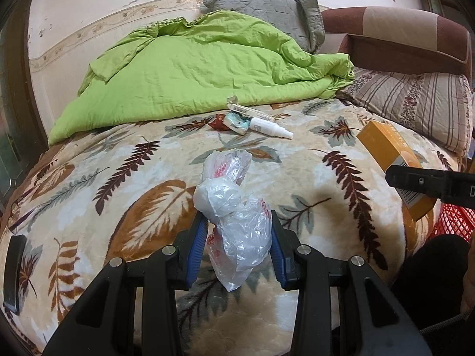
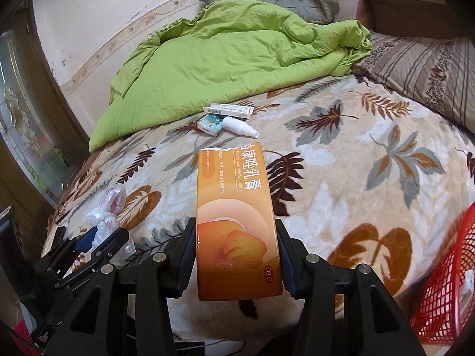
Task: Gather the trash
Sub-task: 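Carry the orange box and clear bag over the red wastebasket and open both tools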
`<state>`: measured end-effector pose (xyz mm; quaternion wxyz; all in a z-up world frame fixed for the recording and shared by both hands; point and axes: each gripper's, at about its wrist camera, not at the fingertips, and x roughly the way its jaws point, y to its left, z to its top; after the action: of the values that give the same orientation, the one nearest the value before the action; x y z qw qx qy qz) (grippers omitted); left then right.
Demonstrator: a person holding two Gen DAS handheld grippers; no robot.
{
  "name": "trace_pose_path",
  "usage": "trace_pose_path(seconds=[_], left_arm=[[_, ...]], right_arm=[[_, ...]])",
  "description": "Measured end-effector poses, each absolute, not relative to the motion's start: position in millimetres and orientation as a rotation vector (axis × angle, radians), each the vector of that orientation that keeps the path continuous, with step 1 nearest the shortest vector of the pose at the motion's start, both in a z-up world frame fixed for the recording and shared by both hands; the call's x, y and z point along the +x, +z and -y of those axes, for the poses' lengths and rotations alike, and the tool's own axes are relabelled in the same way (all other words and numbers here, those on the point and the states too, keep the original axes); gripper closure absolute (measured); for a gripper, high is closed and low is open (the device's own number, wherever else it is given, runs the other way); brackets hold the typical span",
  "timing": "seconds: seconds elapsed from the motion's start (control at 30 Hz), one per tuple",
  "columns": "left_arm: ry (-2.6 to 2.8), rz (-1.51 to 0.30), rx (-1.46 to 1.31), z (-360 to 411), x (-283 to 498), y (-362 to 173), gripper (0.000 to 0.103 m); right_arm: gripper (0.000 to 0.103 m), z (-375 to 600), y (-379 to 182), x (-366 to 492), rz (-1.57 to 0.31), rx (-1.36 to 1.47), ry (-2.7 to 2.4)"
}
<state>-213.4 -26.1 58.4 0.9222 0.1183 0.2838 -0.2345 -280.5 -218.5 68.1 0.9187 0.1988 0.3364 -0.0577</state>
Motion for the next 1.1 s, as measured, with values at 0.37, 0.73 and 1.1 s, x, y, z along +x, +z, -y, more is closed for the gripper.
trace_pose_path(seconds=[0.37, 0.73, 1.1], left_arm=[[-0.556, -0.626, 0.263, 52, -222, 65, 0.065], [-0.643, -0.629, 0.319, 103, -242, 83, 0.065], [-0.765, -0.565, 0.373, 167, -268, 113, 0.065]], right_arm=[[0.050, 252, 79, -320, -0.656, 0.461, -0.178], [0.050, 308, 80, -389, -0.616, 0.536, -0.316], [0.050, 350, 83, -439, -0.585, 0.589, -0.441]])
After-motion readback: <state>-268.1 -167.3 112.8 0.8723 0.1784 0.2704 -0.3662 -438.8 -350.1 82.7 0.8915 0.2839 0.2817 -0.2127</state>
